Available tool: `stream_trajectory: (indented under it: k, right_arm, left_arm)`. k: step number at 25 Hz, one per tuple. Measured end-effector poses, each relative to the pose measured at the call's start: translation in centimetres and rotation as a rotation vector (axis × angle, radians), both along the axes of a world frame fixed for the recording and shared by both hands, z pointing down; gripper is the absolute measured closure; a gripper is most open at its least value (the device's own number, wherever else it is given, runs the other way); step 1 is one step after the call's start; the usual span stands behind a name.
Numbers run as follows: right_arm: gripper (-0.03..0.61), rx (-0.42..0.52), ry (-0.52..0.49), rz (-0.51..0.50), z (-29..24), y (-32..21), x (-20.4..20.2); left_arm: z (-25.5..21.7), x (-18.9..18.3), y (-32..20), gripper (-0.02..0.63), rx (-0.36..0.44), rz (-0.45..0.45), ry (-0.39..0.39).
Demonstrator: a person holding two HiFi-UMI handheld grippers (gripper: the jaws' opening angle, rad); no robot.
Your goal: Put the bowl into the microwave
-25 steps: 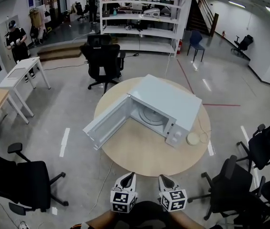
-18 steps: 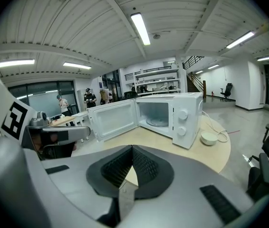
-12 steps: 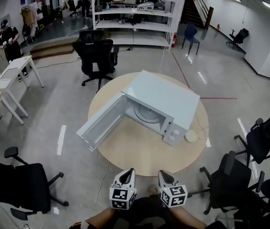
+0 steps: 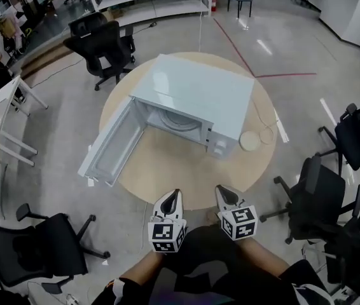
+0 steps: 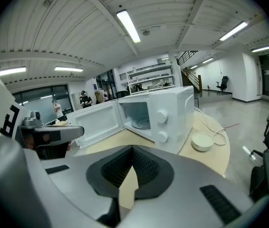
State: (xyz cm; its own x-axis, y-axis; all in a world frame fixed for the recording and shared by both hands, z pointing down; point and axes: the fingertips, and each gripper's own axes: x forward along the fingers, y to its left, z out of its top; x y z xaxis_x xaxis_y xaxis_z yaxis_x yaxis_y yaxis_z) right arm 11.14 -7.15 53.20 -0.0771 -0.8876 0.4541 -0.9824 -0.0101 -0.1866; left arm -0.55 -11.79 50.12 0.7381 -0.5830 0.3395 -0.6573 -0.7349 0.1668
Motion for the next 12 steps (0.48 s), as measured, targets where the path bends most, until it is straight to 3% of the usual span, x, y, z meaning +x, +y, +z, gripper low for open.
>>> stream_trajectory:
  k: [12]
  right_arm:
    - [0.563, -0.022, -0.047, 0.135, 1.8, -1.5, 11.8]
  left_arm:
    - [0.5, 11.8, -1.7, 0.568, 0.021, 0.131, -0.039]
